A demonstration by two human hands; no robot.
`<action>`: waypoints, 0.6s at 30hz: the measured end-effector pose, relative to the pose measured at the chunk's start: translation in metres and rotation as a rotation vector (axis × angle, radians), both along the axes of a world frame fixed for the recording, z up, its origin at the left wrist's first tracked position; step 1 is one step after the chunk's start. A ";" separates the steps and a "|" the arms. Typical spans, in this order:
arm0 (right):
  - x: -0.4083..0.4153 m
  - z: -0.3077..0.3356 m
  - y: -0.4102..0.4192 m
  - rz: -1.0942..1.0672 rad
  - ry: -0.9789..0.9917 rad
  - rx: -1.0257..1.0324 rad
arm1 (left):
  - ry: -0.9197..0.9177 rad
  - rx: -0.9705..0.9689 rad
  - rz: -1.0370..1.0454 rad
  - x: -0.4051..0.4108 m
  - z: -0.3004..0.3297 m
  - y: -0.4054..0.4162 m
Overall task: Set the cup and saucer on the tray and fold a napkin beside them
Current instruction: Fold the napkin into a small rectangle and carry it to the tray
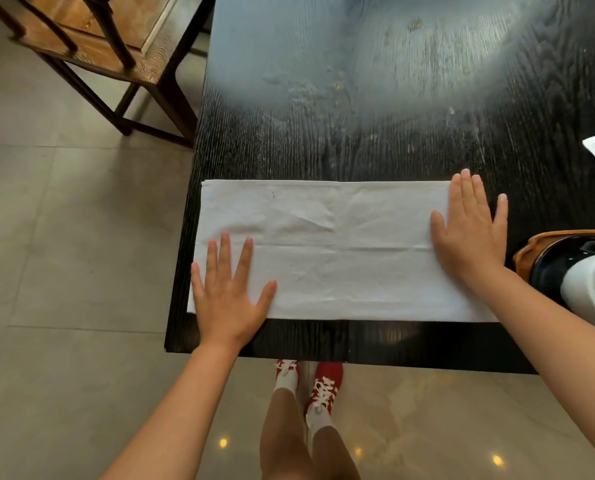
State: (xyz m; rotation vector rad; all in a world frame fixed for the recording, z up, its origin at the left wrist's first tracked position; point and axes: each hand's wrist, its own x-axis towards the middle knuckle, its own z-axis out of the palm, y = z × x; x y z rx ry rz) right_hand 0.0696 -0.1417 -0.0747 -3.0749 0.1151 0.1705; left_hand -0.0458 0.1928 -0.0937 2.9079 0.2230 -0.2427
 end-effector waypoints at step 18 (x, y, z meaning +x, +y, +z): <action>-0.108 -0.006 0.079 0.276 0.163 0.042 | -0.008 0.043 -0.003 0.001 -0.006 0.000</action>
